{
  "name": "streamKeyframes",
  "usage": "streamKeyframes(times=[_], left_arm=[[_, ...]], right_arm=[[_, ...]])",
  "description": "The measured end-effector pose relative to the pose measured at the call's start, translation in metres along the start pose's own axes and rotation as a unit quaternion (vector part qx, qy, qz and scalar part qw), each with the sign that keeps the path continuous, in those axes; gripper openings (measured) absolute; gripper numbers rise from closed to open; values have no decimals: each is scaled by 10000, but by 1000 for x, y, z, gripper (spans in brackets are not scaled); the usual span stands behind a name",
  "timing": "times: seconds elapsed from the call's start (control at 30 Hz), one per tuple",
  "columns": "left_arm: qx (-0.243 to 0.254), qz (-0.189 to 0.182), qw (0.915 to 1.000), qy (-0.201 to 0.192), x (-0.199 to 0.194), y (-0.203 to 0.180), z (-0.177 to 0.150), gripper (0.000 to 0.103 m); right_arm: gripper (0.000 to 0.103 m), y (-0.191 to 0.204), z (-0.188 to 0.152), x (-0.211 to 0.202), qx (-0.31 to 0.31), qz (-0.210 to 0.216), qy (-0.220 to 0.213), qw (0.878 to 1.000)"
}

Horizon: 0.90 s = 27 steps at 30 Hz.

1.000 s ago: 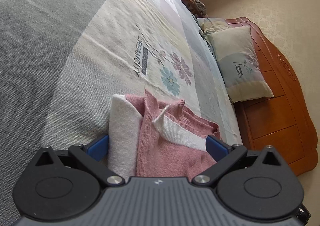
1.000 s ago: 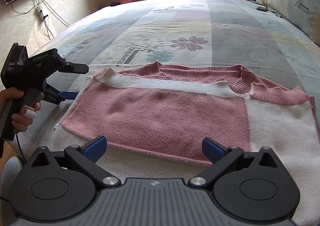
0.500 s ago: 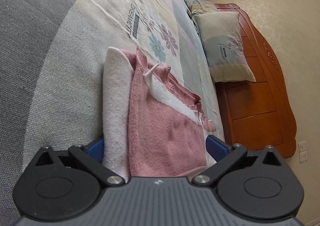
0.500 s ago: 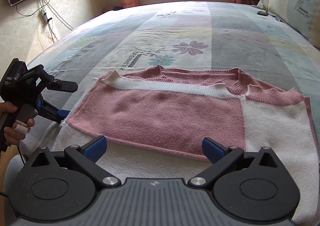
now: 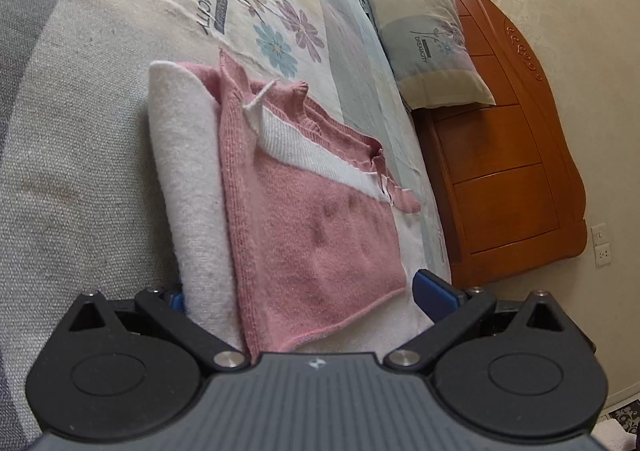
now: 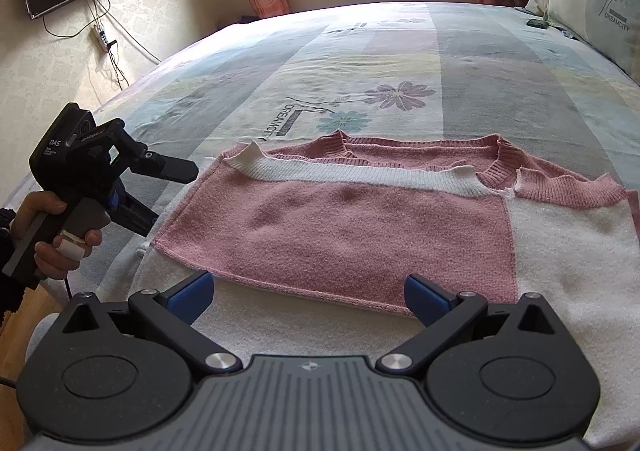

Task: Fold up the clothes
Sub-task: 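Close the left gripper on the sweater's white side edge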

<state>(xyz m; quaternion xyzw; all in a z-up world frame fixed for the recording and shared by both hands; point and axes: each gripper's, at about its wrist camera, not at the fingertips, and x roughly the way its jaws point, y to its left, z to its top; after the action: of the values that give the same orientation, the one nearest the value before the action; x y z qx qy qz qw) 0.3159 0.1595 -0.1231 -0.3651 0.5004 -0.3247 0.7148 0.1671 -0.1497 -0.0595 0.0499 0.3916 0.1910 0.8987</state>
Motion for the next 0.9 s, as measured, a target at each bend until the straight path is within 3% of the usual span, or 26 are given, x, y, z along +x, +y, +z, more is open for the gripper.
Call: streamKeyframes(times=[0.1,0.3,0.37,0.43,0.5,0.57,0.63,0.7,0.77,0.83,0.9], left_arm=[[-360,-45,9993,-18,8,4,19,102],[-218,-111,9997,-57,12,5,24,99],[-196,15,9997,-143,5,12,19,81],[-372,86,9990,-234,-1,22,16,51],[-511,137,9984,-198,-2,27,16,35],[-482,165,9986,-116,1,25,17,35],[-453,193,9988,-34,4,23,19,47],[-424,221,9988,48,7,21,20,48],[-395,252,9988,129,9,19,22,45],[-372,345,9986,129,10,20,20,30],[-340,423,9985,86,10,18,19,25]], right_arm=[[103,-3,0,0,70,-14,2,10000],[103,-10,-3,1,271,-3,16,9996],[103,-12,-5,3,320,-23,51,9995],[103,-14,-7,5,359,-47,85,9993],[103,-16,-8,6,392,-57,91,9992],[103,-17,-9,6,425,-66,94,9990],[103,-17,-9,6,435,-78,85,9990],[103,-18,-9,5,435,-88,72,9990],[103,-18,-9,6,449,-78,81,9989],[103,-17,-9,8,459,-75,115,9989],[103,-15,-11,10,453,-65,144,9988]])
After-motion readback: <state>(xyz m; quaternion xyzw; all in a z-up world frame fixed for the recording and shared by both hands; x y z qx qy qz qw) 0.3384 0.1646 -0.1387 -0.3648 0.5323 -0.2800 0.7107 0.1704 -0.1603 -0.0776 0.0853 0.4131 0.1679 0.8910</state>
